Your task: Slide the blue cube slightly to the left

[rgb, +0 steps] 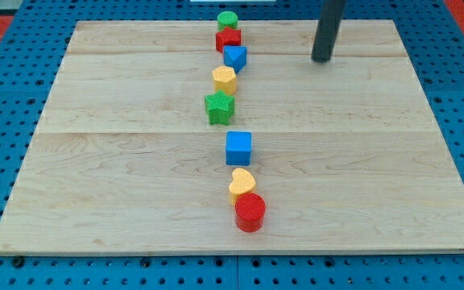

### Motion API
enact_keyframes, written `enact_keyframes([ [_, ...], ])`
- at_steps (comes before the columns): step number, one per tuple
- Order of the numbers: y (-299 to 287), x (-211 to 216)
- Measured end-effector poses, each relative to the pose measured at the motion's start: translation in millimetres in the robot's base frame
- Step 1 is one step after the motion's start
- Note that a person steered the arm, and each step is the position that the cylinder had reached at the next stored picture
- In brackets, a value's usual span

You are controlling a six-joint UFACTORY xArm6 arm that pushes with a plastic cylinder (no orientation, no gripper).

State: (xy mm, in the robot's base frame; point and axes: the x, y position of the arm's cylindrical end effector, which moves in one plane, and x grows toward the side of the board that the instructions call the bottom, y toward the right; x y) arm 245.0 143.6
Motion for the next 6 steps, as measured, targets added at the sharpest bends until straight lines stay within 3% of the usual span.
enact_keyframes([
  [1, -10.4, -50.9],
  [3, 15.3, 142.2],
  [6, -93.4, 260.2],
])
